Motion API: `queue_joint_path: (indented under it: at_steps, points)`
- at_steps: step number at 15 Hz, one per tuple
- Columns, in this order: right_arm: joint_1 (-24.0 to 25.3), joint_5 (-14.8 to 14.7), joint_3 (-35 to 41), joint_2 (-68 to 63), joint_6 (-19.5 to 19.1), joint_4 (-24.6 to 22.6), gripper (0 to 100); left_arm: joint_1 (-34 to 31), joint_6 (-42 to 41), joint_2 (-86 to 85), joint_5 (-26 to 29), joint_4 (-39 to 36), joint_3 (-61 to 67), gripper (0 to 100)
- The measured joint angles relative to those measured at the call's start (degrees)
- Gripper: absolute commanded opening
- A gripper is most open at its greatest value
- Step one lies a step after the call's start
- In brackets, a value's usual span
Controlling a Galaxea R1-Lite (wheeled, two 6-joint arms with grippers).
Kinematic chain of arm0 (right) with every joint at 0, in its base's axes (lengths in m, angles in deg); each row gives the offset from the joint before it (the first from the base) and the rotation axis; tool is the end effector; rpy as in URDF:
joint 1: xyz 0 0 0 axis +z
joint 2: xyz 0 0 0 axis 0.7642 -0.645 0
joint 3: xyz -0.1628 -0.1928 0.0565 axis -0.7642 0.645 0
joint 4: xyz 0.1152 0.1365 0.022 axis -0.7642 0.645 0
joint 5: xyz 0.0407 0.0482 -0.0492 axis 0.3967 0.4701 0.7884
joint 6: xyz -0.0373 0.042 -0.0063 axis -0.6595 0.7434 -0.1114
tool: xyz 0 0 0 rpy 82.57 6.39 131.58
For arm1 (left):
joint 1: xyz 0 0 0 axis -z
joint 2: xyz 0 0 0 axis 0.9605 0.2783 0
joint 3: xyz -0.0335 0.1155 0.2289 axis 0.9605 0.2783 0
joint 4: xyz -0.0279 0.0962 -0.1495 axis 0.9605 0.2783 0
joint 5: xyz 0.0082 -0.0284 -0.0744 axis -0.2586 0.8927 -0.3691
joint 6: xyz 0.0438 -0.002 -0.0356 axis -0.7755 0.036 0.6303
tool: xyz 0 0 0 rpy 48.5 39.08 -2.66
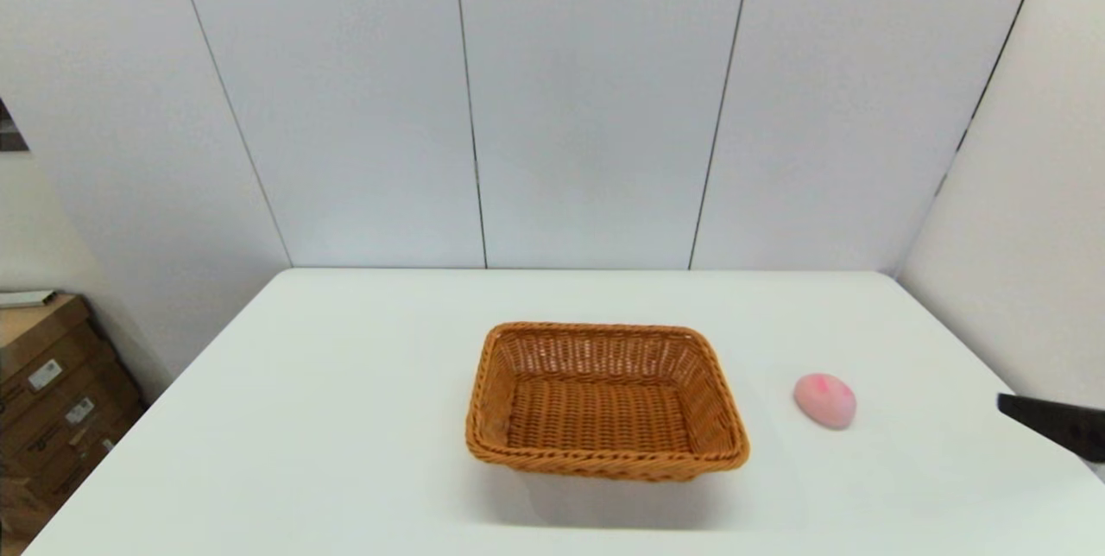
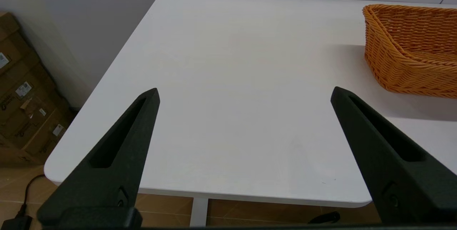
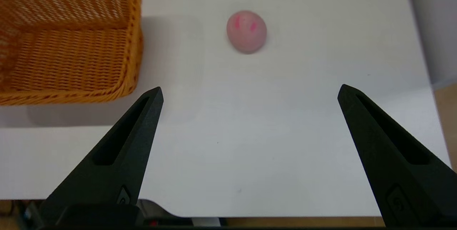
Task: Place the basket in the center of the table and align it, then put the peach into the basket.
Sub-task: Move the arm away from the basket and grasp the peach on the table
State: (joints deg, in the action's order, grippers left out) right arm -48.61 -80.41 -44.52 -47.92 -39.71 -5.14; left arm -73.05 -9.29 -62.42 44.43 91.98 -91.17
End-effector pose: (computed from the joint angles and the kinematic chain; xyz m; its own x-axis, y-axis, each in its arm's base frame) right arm 0.1625 0.0027 0.1558 0.8068 0.0027 -0.5908 0.0456 0.9967 0.0668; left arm 0.0332 0.0023 0.0727 0.9925 0.0362 -0.1171 -0.0434 0.9972 -0.0603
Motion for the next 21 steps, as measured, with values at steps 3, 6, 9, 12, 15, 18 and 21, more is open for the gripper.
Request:
queue_joint_path:
  at_steps: [3,6,9,12,15,18,21]
  points:
    - [0.6,0.2,-7.8,-18.6,0.5,0.0,100,0.0,0.0,0.0,0.0,0.0,0.0,100]
    - [0.6,0.2,-12.7,-33.4,0.8,-2.2,100,0.0,0.0,0.0,0.0,0.0,0.0,100]
    - [0.5,0.1,-15.6,-44.3,1.6,-7.8,100,0.0,0.1,0.0,0.0,0.0,0.0,100]
    - [-0.2,-0.1,-19.6,-52.5,2.4,-9.9,100,0.0,0.1,0.0,0.0,0.0,0.0,100]
    - [-1.3,-1.0,-22.7,-58.3,2.4,-10.2,0,0.0,0.1,0.0,0.0,0.0,0.0,100]
    - [-1.8,-3.1,-24.6,-62.6,3.1,-10.1,0,0.0,0.0,0.0,0.0,0.0,0.0,100]
    - [-1.9,-3.2,-25.1,-63.6,3.9,-10.0,0,0.0,0.0,0.0,0.0,0.0,0.0,100]
